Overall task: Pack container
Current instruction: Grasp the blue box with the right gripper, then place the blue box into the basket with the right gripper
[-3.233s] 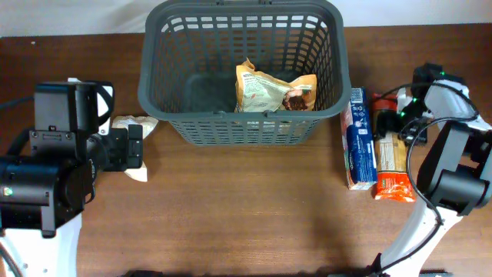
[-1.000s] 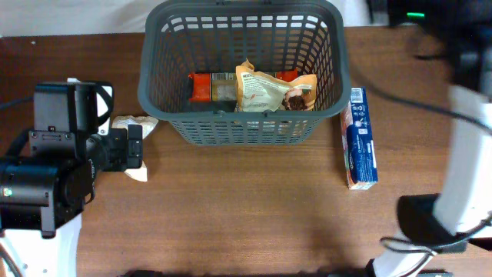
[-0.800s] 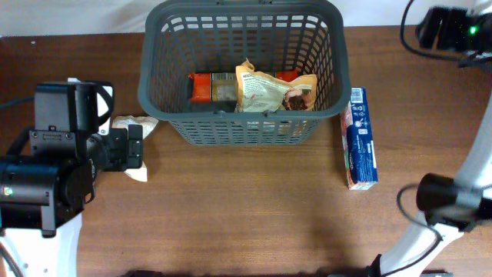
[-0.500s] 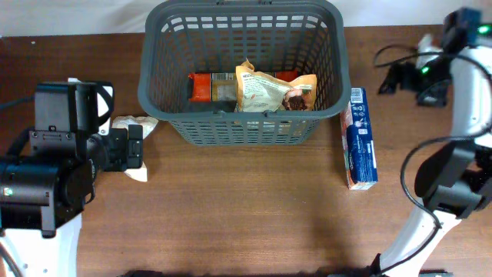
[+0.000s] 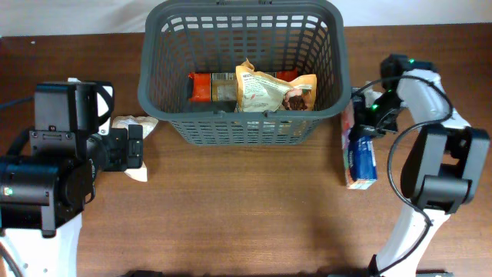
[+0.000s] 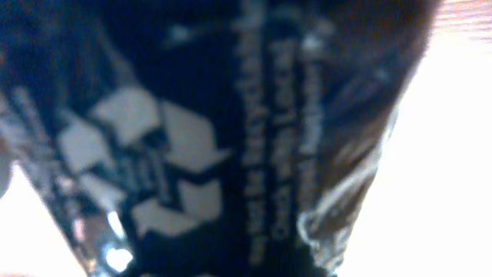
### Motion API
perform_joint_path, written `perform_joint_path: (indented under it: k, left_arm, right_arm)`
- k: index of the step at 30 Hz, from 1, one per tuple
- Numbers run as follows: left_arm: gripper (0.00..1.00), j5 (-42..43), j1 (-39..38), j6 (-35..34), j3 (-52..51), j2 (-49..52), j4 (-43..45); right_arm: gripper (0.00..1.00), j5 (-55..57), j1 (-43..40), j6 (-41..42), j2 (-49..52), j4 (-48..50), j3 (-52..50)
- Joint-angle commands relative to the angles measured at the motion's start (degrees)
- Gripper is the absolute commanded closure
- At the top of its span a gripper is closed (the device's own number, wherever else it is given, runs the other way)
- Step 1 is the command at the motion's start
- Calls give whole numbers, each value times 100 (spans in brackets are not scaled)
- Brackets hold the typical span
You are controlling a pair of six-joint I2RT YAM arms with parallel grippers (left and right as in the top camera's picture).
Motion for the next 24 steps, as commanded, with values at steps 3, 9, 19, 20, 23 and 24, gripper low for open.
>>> perform_joint_path:
  k: [3, 9, 19, 20, 23, 24]
  left_arm:
    - [1, -39, 28, -37, -28, 7, -4]
    - [1, -39, 28, -37, -28, 7, -4]
    - [1, -39, 28, -39, -28, 7, -4]
    - [1, -39, 28, -37, -28, 7, -4]
    - [1, -39, 28, -37, -28, 7, -4]
    - [1, -39, 28, -37, -28, 7, -4]
  right_arm:
    - [96, -249, -479, 212, -673, -1276, 3213]
    - [96, -802, 341, -439, -813, -2243, 7410]
    - [96, 328, 3375, -4245, -505, -1342, 7685]
    - [96, 341, 3464, -4835, -352, -1189, 7455]
    - [96, 472, 3473, -5327, -42, -599, 6813]
    - [96, 564, 3449, -5329, 46, -374, 6603]
